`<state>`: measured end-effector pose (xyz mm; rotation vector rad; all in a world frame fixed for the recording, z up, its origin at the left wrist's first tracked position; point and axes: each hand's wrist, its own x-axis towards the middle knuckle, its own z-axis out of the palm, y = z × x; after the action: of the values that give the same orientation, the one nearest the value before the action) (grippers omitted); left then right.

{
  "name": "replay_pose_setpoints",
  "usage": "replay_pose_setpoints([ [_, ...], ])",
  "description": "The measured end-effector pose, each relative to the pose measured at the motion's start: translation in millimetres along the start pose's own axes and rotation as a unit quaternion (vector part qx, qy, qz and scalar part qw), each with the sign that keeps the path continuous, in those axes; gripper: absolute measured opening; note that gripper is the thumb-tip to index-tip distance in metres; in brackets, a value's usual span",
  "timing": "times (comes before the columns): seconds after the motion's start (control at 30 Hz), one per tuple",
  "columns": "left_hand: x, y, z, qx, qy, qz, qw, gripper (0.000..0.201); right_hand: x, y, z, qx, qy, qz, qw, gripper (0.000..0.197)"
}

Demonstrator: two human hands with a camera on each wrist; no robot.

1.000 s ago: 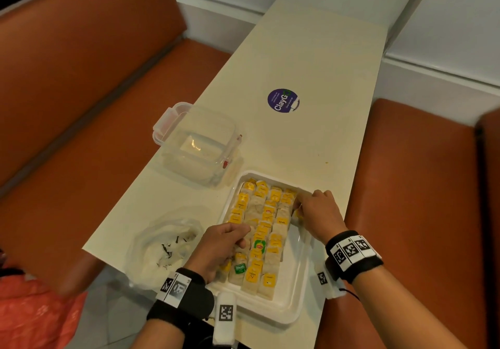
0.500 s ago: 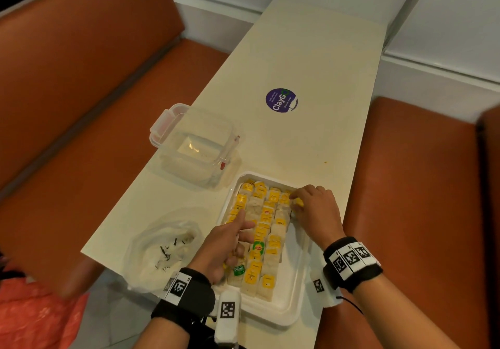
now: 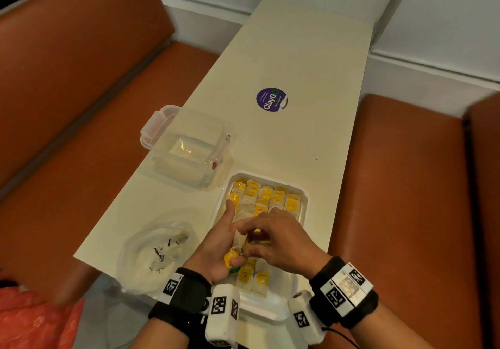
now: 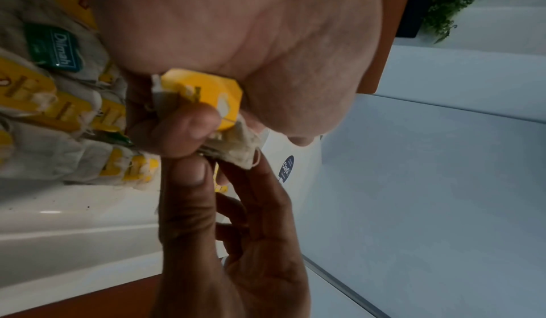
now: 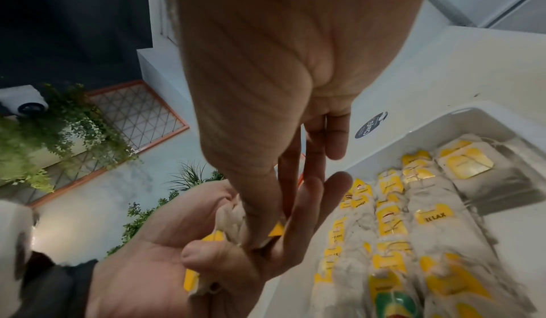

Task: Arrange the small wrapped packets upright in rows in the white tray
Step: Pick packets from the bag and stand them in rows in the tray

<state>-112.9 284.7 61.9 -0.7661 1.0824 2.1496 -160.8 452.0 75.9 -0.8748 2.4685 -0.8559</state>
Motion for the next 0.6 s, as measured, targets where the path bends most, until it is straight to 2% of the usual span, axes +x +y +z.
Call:
replay_pose_setpoints([
  [0.13, 1.6, -7.5, -5.2, -0.011, -0.017, 0.007, 1.0, 0.089, -0.3, 1.1, -3.5, 0.041, -0.012, 0.044, 0.998, 0.019],
  [0.2, 2.9, -10.4, -8.3, 0.008, -0.024, 0.015, 1.0, 0.087, -1.4, 2.9, -7.3, 0.075, -0.028, 0.078, 0.994, 0.016],
  [0.3, -2.0, -11.4, -7.6, 0.044, 0.017, 0.028, 0.998, 0.066, -3.6, 8.7, -14.3, 0.135, -0.026, 0.124, 0.983, 0.022],
  [0.4, -7.9, -13.1, -7.9, 0.065, 0.066, 0.059, 0.994, 0.046, -6.0, 11.8, -23.8, 0.143, -0.036, 0.15, 0.978, 0.03],
  [0.5, -8.2, -16.9, -11.3, 0.079, 0.061, 0.072, 0.992, 0.049, -8.6, 11.1, -37.0, 0.132, -0.047, 0.158, 0.977, 0.038],
  [0.6, -8.1, -20.1, -13.3, 0.095, 0.047, 0.073, 0.992, 0.053, -9.8, 9.3, -45.4, 0.125, -0.035, 0.153, 0.98, 0.036],
])
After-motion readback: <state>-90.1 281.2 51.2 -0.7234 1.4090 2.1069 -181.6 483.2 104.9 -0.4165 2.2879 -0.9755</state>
